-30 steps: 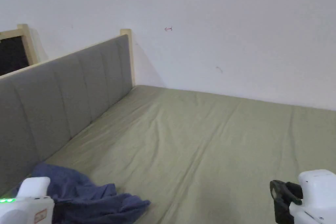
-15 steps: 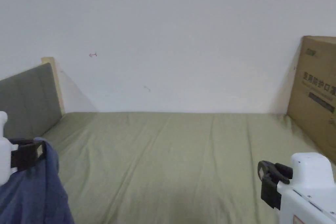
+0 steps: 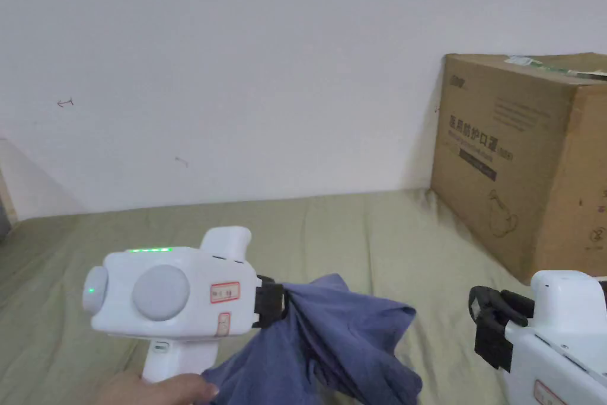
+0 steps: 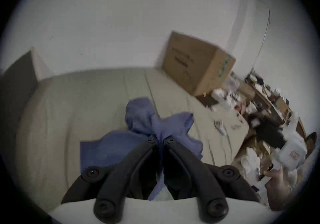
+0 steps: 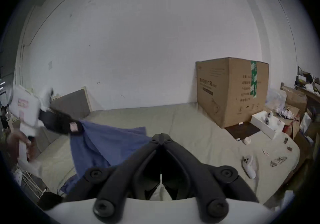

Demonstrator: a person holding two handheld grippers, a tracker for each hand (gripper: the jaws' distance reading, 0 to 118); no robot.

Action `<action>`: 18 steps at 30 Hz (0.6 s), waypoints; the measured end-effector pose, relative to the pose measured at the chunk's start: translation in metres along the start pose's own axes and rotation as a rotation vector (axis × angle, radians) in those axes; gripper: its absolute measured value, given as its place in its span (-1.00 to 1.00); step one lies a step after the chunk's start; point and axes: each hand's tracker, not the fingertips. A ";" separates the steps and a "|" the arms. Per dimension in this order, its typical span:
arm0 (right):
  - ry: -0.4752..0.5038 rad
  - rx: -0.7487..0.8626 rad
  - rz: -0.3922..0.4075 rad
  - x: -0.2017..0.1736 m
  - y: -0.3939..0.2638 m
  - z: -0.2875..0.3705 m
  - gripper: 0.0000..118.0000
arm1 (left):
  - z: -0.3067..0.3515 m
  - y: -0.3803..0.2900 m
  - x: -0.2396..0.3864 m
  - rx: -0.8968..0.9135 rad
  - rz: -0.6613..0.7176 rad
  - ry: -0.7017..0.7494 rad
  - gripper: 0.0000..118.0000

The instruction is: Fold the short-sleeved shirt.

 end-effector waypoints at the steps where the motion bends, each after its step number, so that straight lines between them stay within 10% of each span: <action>1: -0.006 -0.021 -0.011 0.004 -0.005 -0.004 -1.00 | -0.026 -0.010 -0.001 -0.076 0.033 -0.004 -0.93; 4: -0.011 -0.072 -0.036 0.011 -0.019 -0.012 -1.00 | -0.096 -0.041 -0.041 -0.300 0.125 -0.027 -0.90; 8: -0.005 -0.129 -0.054 0.015 -0.033 -0.020 -1.00 | -0.140 -0.091 -0.059 -0.483 0.275 -0.076 0.60; 18: -0.009 -0.145 -0.064 0.016 -0.031 -0.026 -1.00 | -0.056 -0.072 -0.063 -0.145 0.206 -0.072 0.59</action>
